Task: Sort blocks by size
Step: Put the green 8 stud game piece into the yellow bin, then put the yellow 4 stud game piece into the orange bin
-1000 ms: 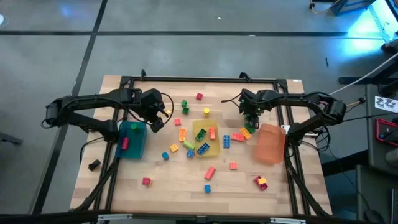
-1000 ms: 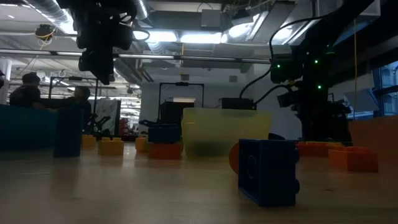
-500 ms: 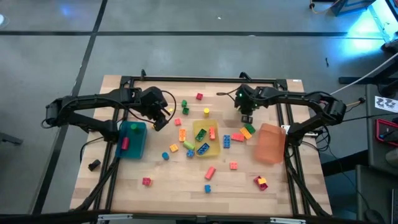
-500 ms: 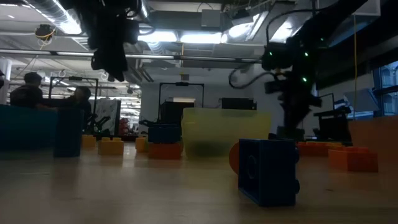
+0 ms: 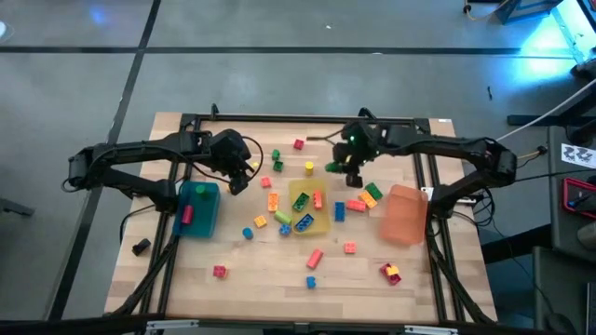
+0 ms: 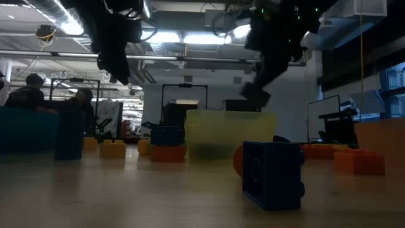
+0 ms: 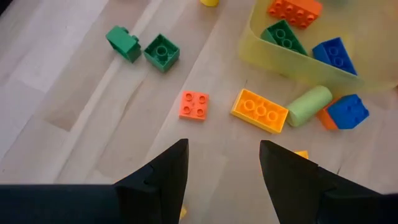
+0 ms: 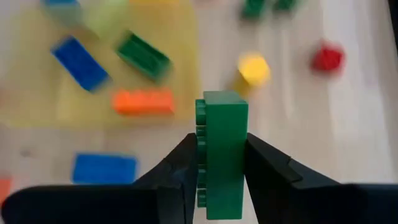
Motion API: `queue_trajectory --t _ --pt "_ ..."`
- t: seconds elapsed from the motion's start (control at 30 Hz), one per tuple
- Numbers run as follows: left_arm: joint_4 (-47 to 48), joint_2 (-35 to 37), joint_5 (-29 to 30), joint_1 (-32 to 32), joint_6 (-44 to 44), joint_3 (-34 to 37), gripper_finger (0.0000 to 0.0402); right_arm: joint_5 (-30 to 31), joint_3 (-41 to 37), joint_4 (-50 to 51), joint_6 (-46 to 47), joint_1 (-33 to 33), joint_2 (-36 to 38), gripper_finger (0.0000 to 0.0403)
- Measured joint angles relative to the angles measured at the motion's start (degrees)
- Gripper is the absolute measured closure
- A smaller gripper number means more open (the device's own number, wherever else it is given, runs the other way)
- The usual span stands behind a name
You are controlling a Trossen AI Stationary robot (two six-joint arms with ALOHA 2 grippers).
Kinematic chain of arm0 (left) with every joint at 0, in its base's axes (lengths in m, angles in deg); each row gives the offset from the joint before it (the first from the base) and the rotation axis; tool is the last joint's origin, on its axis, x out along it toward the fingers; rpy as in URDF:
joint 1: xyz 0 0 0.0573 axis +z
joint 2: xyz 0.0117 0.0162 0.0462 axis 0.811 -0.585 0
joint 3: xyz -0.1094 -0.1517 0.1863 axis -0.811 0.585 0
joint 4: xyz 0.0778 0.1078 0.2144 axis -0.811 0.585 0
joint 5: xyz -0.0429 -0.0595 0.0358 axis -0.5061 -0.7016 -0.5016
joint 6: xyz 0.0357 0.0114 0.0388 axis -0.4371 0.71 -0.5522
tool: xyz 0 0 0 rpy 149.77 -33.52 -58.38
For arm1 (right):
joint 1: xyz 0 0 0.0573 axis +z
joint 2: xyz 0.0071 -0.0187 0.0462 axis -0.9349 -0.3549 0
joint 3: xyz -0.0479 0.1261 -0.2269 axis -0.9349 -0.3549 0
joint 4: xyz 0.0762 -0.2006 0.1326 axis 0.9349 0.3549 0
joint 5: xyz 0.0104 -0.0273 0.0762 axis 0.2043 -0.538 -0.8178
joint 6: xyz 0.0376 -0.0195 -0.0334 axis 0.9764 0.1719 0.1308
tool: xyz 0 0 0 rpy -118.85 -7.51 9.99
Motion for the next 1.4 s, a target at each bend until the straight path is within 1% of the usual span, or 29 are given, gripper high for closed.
queue_trajectory --t 0.1,0.3,0.5,0.67,0.83,1.0,1.1,1.2,1.4 --pt "0.0 0.0 0.0 0.0 -1.2 0.0 0.0220 -0.3 0.0 -3.7 0.0 4.2 0.0 0.0288" --pt "0.2 0.0 0.6 0.0 -4.1 0.0 0.0220 0.4 0.0 -10.8 0.0 11.7 -1.9 0.0293" --pt "0.0 -0.2 1.7 0.0 -4.5 0.0 0.0220 0.8 0.0 -16.7 0.0 15.6 -5.8 0.0275" --pt "0.2 -0.2 1.7 0.0 -4.4 0.0 0.0220 1.6 0.0 -17.8 -0.2 16.8 -8.0 0.0263" --pt "0.3 -0.4 1.7 0.0 -2.1 0.0 0.0220 6.2 0.0 -17.6 0.0 16.7 -8.3 0.0259" --pt "3.2 -1.8 2.0 0.1 -2.8 0.0 0.0220 11.1 0.0 -17.6 -0.1 16.7 -8.3 0.0258" --pt "6.7 -4.5 2.5 0.1 -2.4 0.0 0.0220 12.8 0.0 -17.5 -0.3 16.7 -8.3 0.0258" --pt "9.6 -8.1 3.2 0.1 -0.7 0.0 0.0220 13.0 0.0 -17.0 -0.5 16.7 -8.3 0.0258" --pt "10.9 -15.2 4.7 0.4 8.8 0.0 0.0220 13.0 0.0 -13.9 -0.6 16.7 -8.2 0.0258"
